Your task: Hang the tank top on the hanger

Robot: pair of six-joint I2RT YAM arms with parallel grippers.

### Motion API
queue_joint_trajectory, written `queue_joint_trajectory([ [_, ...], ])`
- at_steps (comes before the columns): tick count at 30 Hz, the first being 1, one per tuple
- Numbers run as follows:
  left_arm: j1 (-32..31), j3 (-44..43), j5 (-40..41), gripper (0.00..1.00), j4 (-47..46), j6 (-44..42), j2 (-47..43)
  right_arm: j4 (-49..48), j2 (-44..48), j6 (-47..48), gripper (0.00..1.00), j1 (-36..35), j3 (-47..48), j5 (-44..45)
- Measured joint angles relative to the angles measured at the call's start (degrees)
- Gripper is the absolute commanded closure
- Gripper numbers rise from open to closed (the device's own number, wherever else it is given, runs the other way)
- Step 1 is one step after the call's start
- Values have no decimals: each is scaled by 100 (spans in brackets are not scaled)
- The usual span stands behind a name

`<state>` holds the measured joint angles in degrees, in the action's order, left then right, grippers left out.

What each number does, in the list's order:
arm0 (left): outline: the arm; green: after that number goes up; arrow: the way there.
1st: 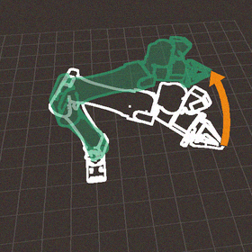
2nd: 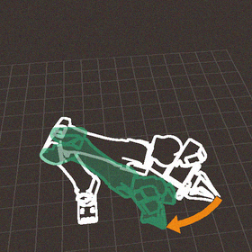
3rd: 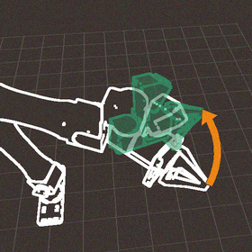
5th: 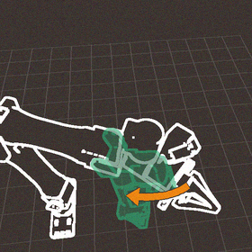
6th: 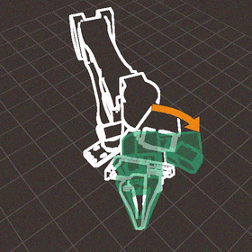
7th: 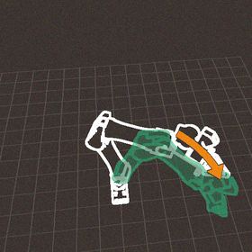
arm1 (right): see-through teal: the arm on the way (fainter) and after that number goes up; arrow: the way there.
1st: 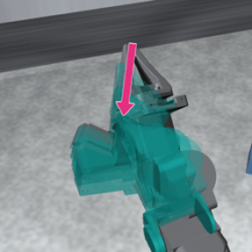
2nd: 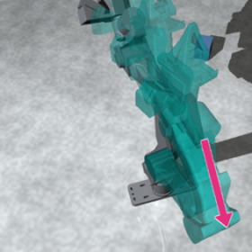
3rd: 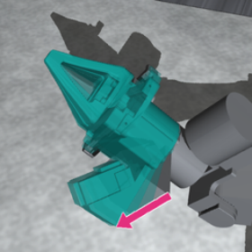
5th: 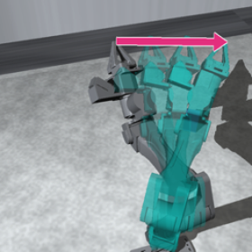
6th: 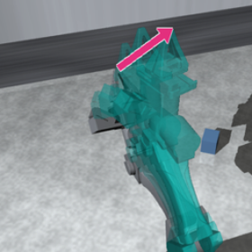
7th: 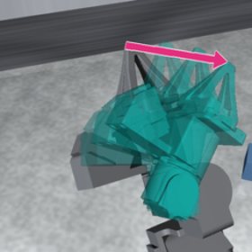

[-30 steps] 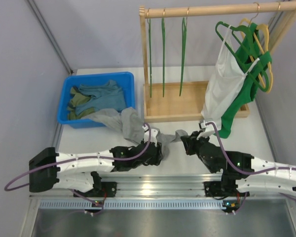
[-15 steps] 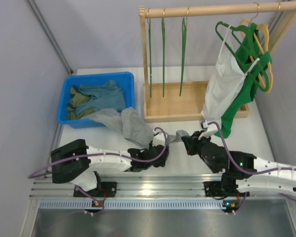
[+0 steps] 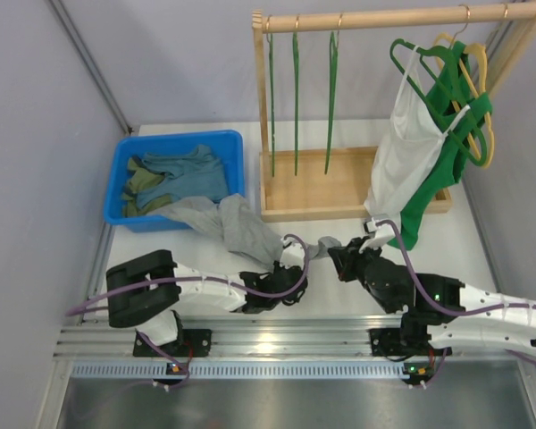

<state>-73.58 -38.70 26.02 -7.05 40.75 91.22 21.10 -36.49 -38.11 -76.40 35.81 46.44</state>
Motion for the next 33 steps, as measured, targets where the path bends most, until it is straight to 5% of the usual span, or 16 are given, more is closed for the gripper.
queue_joint_trajectory([
  [2,-4,0,81,100,70,4,-13,4,4,-4,100,0,0,0],
  [8,-234,-186,409,100,1062,-28,-927,317,149,4,100,0,236,13],
  [17,-988,-2651,1526,100,3012,-365,-2970,647,651,623,100,0,1611,107],
  [26,-1113,-5163,2146,100,4054,-1462,-2835,634,254,1790,100,0,3265,-76],
  [33,-1117,-6708,2227,100,4026,-2651,-2365,442,-42,2649,100,0,4312,-131],
])
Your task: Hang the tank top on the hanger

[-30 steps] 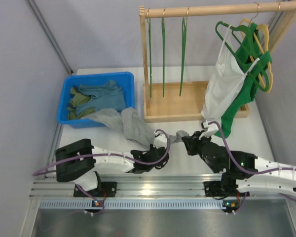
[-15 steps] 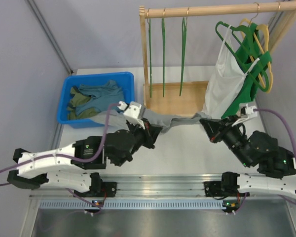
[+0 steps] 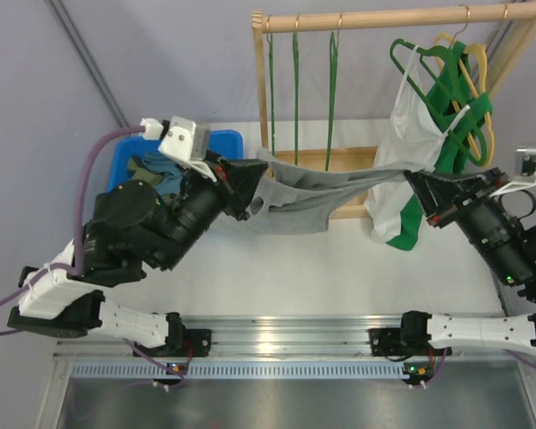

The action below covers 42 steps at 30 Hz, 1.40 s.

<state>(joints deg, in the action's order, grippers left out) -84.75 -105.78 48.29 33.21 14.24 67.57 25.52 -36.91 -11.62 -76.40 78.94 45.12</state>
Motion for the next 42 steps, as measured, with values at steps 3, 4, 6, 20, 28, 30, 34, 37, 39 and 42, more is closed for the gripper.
queue_joint_trajectory([
  [3,-2,-638,-2,100,-127,-472,208,-177,-116,341,100,0,409,-4],
  [4,-4,-907,-20,100,-201,-634,302,-251,-168,455,100,0,564,-4],
  [6,-4,-1362,-72,100,-367,-935,483,-426,-291,695,100,0,879,-17],
  [20,-4,-1978,-442,100,-1672,-2210,710,-1196,-1051,1814,100,-2,2253,-136],
  [28,-4,-2015,-448,100,-1825,-2378,721,-1213,-1222,2022,100,0,2387,-111],
  [30,-4,-2015,-448,100,-1832,-2398,721,-1202,-1250,2046,100,0,2426,-101],
  [34,-4,-2020,-448,100,-1843,-2448,721,-1204,-1268,2063,100,0,2483,-63],
  [37,-4,-2052,-446,100,-1847,-2487,723,-1172,-1338,2098,100,0,2608,-22],
  [39,-4,-2098,-444,100,-1849,-2509,726,-1147,-1412,2140,100,0,2723,0],
  [42,-4,-2168,-431,100,-1860,-2544,726,-1121,-1545,2221,100,-2,2896,33],
])
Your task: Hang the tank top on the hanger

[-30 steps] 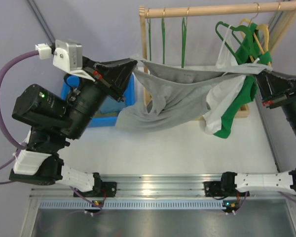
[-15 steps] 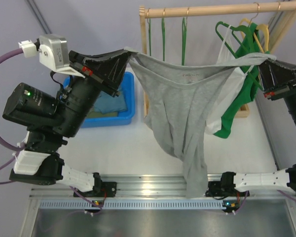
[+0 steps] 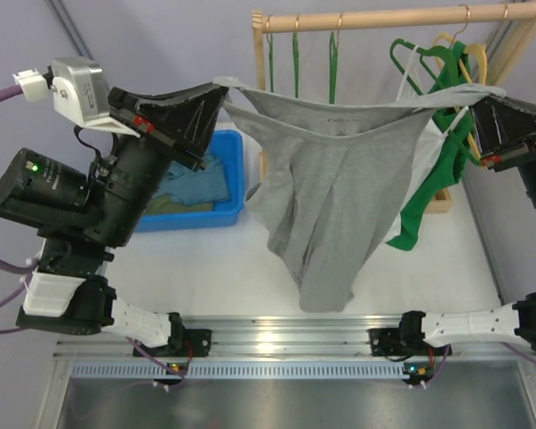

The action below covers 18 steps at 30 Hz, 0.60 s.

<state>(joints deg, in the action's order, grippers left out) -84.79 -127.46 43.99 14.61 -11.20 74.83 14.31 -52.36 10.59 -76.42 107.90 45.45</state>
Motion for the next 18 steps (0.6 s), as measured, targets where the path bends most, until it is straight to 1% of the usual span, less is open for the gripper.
queue_joint_trajectory([
  [7,0,-26,79,100,-2,-101,-4,11,-181,109,100,0,76,107],
  [10,0,26,146,100,-9,-98,-31,-20,-136,96,100,0,-138,164],
  [12,-2,291,238,100,-24,-79,-144,-22,-26,35,100,0,-420,225],
  [15,0,1003,411,100,-42,48,-448,31,337,-232,100,0,-1202,343],
  [18,0,2076,603,100,-127,372,-846,216,754,-691,100,0,-1998,487],
])
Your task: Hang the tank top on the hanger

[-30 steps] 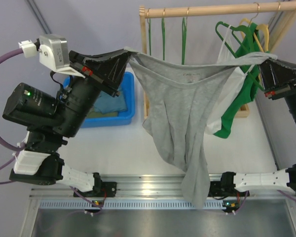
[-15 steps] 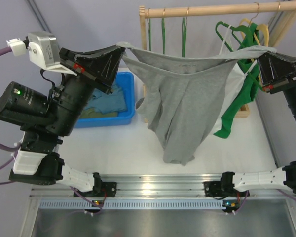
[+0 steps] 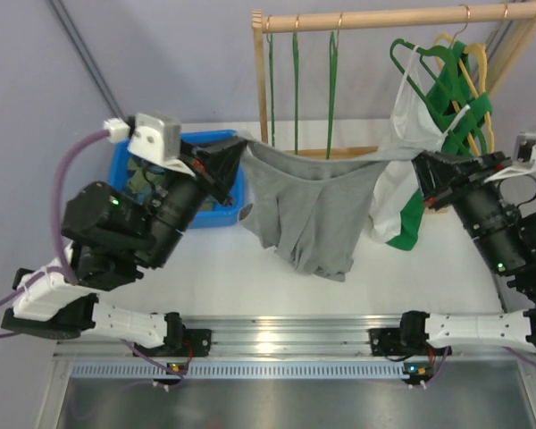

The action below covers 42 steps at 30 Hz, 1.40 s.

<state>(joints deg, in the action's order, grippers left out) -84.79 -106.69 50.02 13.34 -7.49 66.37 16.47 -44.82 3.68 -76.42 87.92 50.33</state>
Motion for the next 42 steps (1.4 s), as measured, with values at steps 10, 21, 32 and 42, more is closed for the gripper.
queue_joint_trajectory([
  [10,0,3353,503,100,382,2013,-1252,1386,1154,-2553,100,-4,-2269,240],
  [21,914,5243,-236,100,691,4009,-1410,2920,695,-5257,100,48,-3873,46],
  [32,2586,6564,-2243,100,72,4765,-748,1985,-190,-4817,100,2787,-5014,-2618],
  [42,3051,7047,-3141,93,-557,4986,-90,1062,-1357,-4476,93,3156,-5090,-4109],
])
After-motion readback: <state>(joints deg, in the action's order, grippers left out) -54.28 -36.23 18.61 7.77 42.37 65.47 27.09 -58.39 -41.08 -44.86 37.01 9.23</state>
